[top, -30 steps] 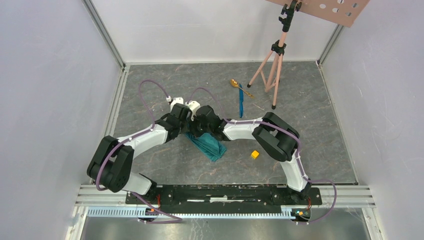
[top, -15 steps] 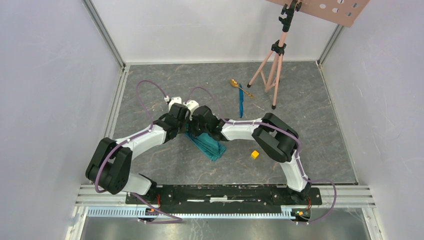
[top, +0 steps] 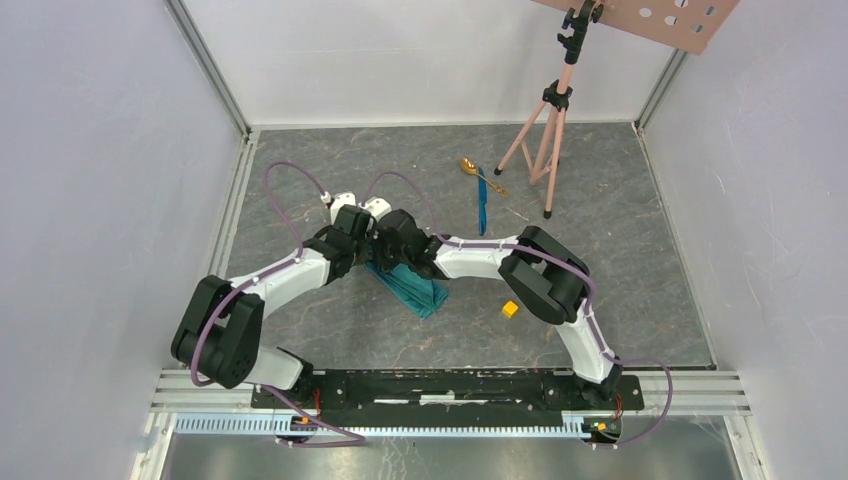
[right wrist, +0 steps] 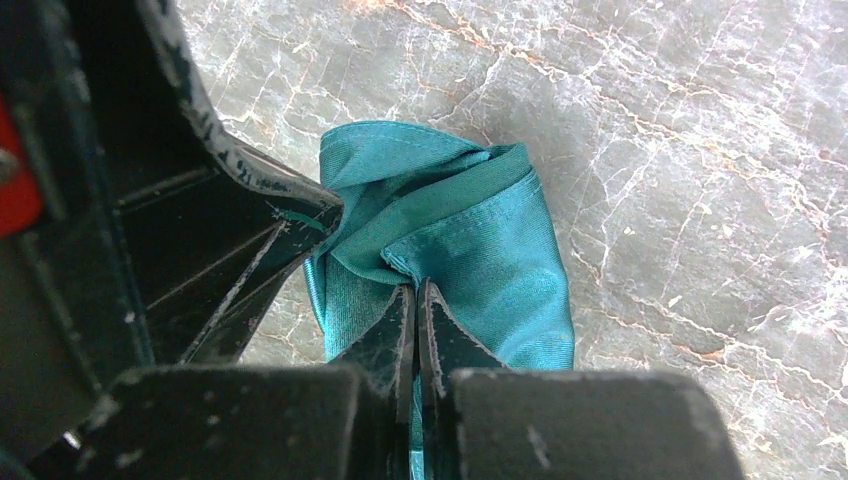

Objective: Fold the napkin into a case and place the utensils inside
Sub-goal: Stuff the top corner of the smaller-rectangle-folded napkin into the folded napkin.

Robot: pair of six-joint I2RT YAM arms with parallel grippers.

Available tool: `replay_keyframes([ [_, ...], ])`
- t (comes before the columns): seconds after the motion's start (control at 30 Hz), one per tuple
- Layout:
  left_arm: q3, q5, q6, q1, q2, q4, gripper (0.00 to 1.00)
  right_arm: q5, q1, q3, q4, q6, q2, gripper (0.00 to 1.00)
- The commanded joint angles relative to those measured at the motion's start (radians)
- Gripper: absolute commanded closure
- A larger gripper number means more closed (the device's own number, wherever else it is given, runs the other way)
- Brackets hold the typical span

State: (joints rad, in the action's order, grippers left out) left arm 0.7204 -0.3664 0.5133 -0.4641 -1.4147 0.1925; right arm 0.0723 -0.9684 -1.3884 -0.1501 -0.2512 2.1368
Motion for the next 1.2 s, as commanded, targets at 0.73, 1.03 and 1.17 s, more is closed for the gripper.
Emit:
replay_keyframes([
  [0.73,-0.049,0.062,0.014,-0.018,0.069,-0.075,0.94,-0.384,0.113,0.168,-0.374,-0.131,0.052,0.88],
  [1.03,-0.068,0.1,0.061,-0.008,0.034,-0.099,0.93,-0.463,0.106,0.083,-0.453,-0.266,0.149,0.92],
  [1.17,-0.068,0.116,0.071,0.005,0.047,-0.096,0.88,-0.456,0.115,0.138,-0.44,-0.242,0.126,0.85],
])
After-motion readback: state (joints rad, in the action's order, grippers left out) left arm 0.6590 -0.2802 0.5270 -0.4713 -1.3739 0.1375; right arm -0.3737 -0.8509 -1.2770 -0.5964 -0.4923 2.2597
